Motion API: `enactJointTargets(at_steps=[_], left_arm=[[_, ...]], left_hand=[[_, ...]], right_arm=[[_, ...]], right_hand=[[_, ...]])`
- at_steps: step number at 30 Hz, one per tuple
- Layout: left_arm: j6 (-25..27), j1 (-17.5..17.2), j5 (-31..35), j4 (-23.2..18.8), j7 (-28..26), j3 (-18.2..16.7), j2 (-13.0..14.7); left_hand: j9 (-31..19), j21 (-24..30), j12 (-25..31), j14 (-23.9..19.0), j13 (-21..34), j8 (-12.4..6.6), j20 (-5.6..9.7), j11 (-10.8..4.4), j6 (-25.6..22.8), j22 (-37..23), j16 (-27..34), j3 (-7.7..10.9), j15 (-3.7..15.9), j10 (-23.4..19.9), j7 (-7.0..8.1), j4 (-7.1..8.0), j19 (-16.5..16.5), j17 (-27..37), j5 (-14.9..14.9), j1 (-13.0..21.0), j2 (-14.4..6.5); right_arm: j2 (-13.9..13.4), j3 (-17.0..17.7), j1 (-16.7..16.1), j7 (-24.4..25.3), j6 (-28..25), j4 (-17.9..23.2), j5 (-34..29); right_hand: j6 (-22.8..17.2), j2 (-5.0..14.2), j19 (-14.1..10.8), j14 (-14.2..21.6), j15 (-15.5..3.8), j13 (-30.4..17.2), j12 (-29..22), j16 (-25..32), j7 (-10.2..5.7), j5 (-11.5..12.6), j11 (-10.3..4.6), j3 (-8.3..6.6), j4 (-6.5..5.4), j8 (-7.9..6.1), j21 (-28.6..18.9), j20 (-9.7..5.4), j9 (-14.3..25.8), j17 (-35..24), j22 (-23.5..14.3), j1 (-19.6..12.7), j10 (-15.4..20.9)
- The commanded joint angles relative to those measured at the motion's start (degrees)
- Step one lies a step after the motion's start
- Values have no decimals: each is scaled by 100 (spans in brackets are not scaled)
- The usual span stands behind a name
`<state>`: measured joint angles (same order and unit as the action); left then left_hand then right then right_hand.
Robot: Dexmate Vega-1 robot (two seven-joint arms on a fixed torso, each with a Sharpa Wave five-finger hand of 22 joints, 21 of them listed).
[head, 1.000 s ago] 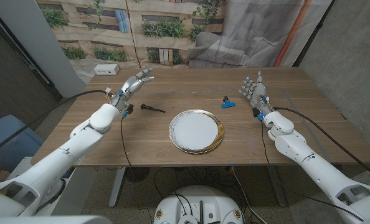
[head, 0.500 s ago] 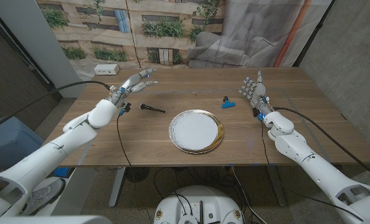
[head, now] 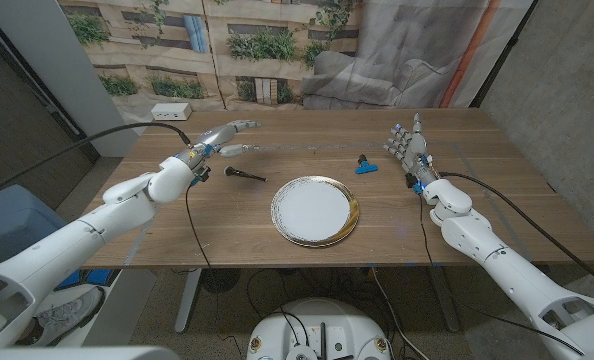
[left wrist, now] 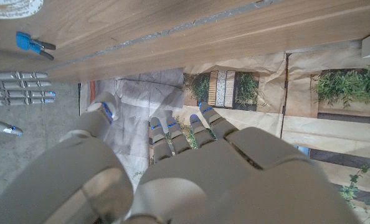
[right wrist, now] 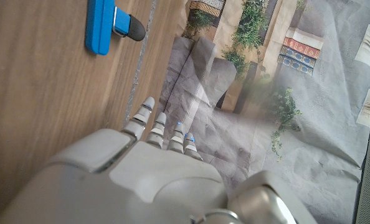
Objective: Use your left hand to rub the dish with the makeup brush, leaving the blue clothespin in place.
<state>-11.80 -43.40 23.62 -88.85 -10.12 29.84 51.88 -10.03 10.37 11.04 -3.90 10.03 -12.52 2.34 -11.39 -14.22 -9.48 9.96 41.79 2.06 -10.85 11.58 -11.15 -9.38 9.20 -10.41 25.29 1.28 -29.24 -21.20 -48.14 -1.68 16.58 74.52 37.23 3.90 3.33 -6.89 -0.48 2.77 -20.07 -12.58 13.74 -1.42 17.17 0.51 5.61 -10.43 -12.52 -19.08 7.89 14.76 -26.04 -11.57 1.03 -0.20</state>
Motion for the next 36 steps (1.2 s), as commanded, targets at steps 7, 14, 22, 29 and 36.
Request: enactJointTargets(at_steps=[7,14,22,29,36], left_arm=[[778,305,1659,-561,285,532,259],[663,419,2121,-566,249,667,343],[937,478,2623,-755,687,792,395],[1307,490,3079,-933,1182,902,431],[1322,554,3418,-961,1347,1003,437]], left_hand=[[-8,5,60,-165,12,-33,154,-75,-125,-12,45,19,608,-255,45,-10,73,32,-36,308,170],[-11,4,61,-216,18,1,18,-70,-129,-17,42,38,456,-428,64,9,162,34,-56,645,187],[-18,27,61,-373,32,-147,-56,-95,-846,-21,49,-60,470,-774,57,26,184,33,-49,1192,315],[-15,72,72,-441,37,-145,-105,-108,-1041,-32,54,-157,413,-986,55,43,61,36,-37,1363,366],[-12,36,33,-348,37,-53,-134,-115,-974,-38,20,-245,382,-1003,54,51,161,39,-30,1468,408]], right_arm=[[2,0,1,-4,2,-3,1],[2,0,2,-4,3,-5,1],[3,0,2,-5,4,-6,1],[1,0,1,-4,3,-3,1],[1,1,1,-3,0,0,1]], right_hand=[[51,609,7,-1,44,-25,-31,42,2,32,8,10,-43,-23,-34,27,20,-18,-31,23,-25],[43,610,10,0,44,-25,-32,42,-5,32,11,10,-43,-26,-32,25,20,-18,-31,22,-23],[51,610,5,5,56,-24,-32,45,1,32,8,11,-43,-23,-34,29,20,-18,-31,23,-24],[46,609,6,3,51,-24,-35,44,3,32,4,11,-43,-25,-34,26,19,-18,-31,23,-18],[49,610,3,3,48,-24,-30,44,8,32,10,11,-44,-24,-35,27,19,-17,-31,23,-29]])
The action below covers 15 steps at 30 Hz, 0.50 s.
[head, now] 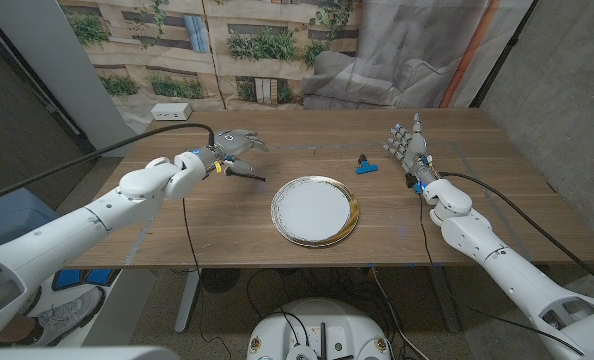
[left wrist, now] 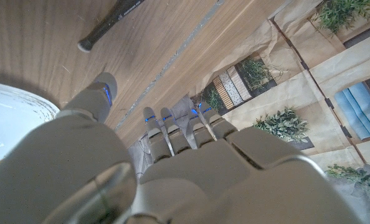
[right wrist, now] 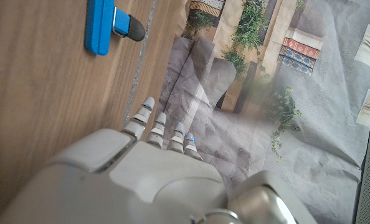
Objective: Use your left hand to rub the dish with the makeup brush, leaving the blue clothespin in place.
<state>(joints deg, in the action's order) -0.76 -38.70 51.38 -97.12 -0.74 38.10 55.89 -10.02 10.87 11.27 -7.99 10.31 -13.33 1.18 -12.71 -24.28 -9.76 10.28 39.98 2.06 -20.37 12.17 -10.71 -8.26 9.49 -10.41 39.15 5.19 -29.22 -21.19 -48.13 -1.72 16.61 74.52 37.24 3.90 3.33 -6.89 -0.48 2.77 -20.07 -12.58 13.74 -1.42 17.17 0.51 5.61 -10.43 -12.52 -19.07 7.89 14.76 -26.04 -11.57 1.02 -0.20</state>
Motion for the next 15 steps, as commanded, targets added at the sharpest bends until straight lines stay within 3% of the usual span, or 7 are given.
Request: enactJointTargets(at_steps=[1,11,15], left_arm=[[224,86,678,-142,417,185,32],[347,78,1010,-251,781,300,-46],[158,126,920,-182,814,330,-76]], left_hand=[[-13,-19,7,70,9,33,-19,17,30,-10,-13,-74,377,-50,-6,8,66,11,-30,91,23],[-7,-49,-27,245,4,119,-52,14,101,-11,-38,-192,350,-55,-10,16,229,11,-24,189,99],[-6,-54,-32,288,2,126,-50,15,94,-10,-40,-218,332,-58,-30,20,275,13,-24,206,112]], right_arm=[[-2,0,0,2,-2,0,0],[-2,0,1,2,-3,1,0],[-2,0,1,2,-3,1,0]], right_hand=[[47,610,4,3,49,-24,-32,45,5,32,15,11,-44,-25,-35,27,19,-17,-32,23,-24],[62,610,5,-1,55,-24,-31,43,6,32,17,12,-44,-19,-34,25,19,-17,-32,23,-28],[59,610,6,-2,51,-24,-32,43,-3,32,15,12,-44,-20,-34,28,18,-16,-32,23,-25]])
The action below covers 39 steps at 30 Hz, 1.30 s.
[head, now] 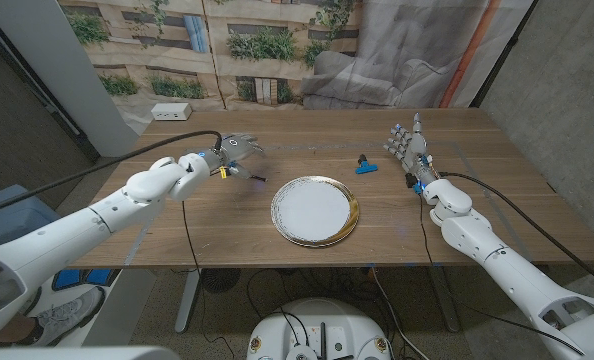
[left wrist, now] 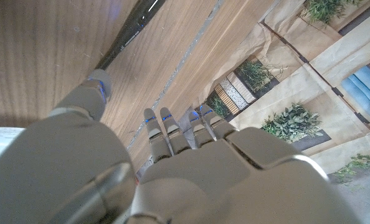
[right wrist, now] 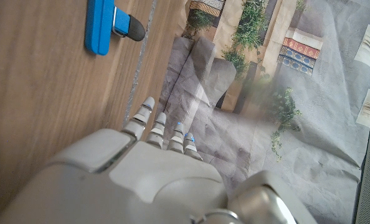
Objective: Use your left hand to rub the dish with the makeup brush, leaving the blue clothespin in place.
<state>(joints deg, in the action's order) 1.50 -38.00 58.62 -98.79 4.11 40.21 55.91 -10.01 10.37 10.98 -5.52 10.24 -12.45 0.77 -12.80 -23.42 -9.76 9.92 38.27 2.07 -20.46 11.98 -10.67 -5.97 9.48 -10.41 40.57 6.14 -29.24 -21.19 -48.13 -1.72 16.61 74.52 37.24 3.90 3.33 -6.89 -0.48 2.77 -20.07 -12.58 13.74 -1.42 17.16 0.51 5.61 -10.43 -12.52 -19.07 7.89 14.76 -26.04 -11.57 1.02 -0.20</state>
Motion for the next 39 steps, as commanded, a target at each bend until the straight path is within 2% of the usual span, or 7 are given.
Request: enactJointTargets(at_steps=[1,7,10,17,29,39], left_arm=[[-16,32,190,-25,339,109,-97],[287,-125,101,11,280,61,-223],[463,-215,51,13,239,44,-277],[843,-403,-103,2,91,-2,-364],[1197,-503,-377,84,-282,-17,-489],[1331,-500,-636,126,-334,45,-567]], left_hand=[[-6,-5,-4,42,8,37,-6,24,5,-11,-4,-49,333,-49,-11,17,49,14,-23,65,18],[-3,9,-1,25,1,36,-33,35,-47,-9,25,-97,383,-100,-51,28,72,13,-20,93,25],[-1,32,14,-44,-9,29,-37,45,-114,-9,56,-131,401,-197,-125,41,38,11,-17,120,4],[-9,86,47,-247,-25,-12,-29,57,-346,-9,102,-201,466,-486,-166,48,-110,7,-14,205,-60],[-9,131,75,-668,-39,-58,11,63,-885,-12,134,-335,562,-1101,-219,57,-397,2,0,363,-226],[-3,147,67,-955,-43,-56,50,57,-1278,-17,136,-437,653,-1526,-223,57,-594,0,14,474,-341]], right_arm=[[0,0,0,2,-3,1,0],[-1,0,0,2,-3,2,0],[-1,0,0,2,-3,2,0],[-1,0,-1,2,-3,3,1],[-1,0,-1,3,-4,4,1],[-1,0,-1,3,-4,4,0]], right_hand=[[57,610,6,-1,50,-24,-32,43,-3,33,29,12,-43,-21,-34,28,18,-16,-32,23,-26],[58,610,6,0,51,-24,-32,44,-5,33,22,12,-44,-21,-34,26,18,-16,-32,23,-27],[49,610,5,1,53,-24,-31,44,-7,33,9,13,-44,-25,-34,25,18,-16,-32,23,-30],[46,610,5,2,60,-24,-33,45,3,33,10,13,-43,-26,-35,26,18,-15,-32,23,-26],[46,610,5,3,60,-25,-37,46,-4,33,25,13,-43,-26,-35,26,18,-15,-32,23,-18],[55,610,3,0,51,-25,-32,45,1,34,25,13,-43,-22,-35,27,18,-15,-32,23,-32]])
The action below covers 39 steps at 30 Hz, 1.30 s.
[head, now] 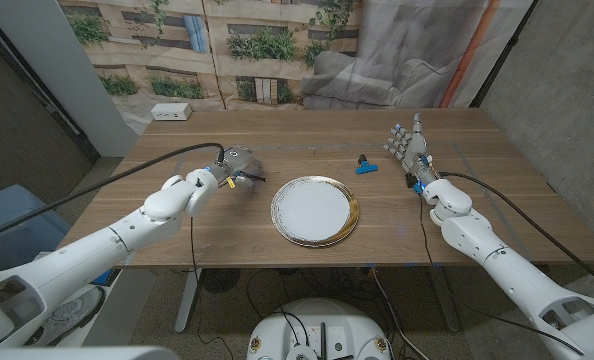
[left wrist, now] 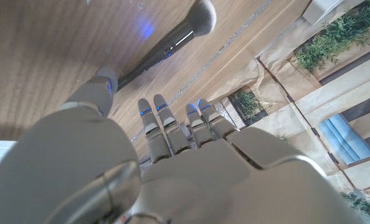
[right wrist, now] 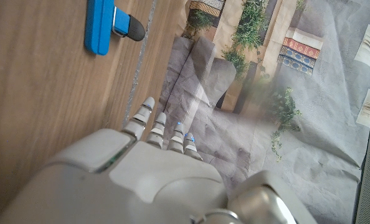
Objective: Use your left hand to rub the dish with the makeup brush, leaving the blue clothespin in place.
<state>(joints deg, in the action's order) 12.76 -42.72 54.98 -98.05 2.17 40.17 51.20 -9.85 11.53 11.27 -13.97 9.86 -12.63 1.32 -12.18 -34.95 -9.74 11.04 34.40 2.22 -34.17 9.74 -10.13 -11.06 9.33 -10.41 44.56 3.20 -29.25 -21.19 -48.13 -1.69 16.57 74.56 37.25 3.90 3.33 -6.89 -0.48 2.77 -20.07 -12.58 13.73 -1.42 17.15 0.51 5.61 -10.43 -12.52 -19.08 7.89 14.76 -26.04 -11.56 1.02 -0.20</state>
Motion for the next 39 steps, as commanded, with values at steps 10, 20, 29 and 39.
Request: enactJointTargets(at_steps=[10,20,29,39], left_arm=[[191,48,-400,143,-119,174,-124],[117,135,-437,292,-354,276,-214],[147,187,-426,398,-564,333,-287],[239,192,-437,528,-702,412,-358]], left_hand=[[-7,26,30,-331,-1,-34,3,-24,-523,-22,20,-131,703,-514,3,3,-199,14,21,179,-162],[2,42,21,-573,9,-23,62,-47,-1029,-25,5,-229,765,-894,87,2,-389,12,31,277,-285],[4,64,32,-781,19,9,97,-52,-1526,-28,-11,-307,827,-1327,71,-15,-599,16,30,436,-418],[1,78,74,-1073,29,87,130,-57,-1891,-31,-5,-419,771,-1896,33,-31,-802,16,35,596,-471]], right_arm=[[2,-1,1,-1,2,-5,-1],[3,-1,2,-2,5,-8,-2],[3,-1,2,-3,5,-10,-1],[2,0,2,-2,2,-6,0]], right_hand=[[46,609,3,1,51,-26,-34,45,-1,34,10,14,-44,-26,-35,29,18,-15,-33,23,-29],[57,610,4,1,54,-24,-34,46,3,35,18,14,-43,-22,-35,29,18,-15,-33,23,-26],[45,610,8,-1,42,-25,-37,45,5,34,22,14,-44,-27,-34,26,18,-15,-33,23,-21],[46,610,6,0,49,-24,-33,46,1,34,13,15,-44,-27,-35,30,17,-14,-33,23,-30]])
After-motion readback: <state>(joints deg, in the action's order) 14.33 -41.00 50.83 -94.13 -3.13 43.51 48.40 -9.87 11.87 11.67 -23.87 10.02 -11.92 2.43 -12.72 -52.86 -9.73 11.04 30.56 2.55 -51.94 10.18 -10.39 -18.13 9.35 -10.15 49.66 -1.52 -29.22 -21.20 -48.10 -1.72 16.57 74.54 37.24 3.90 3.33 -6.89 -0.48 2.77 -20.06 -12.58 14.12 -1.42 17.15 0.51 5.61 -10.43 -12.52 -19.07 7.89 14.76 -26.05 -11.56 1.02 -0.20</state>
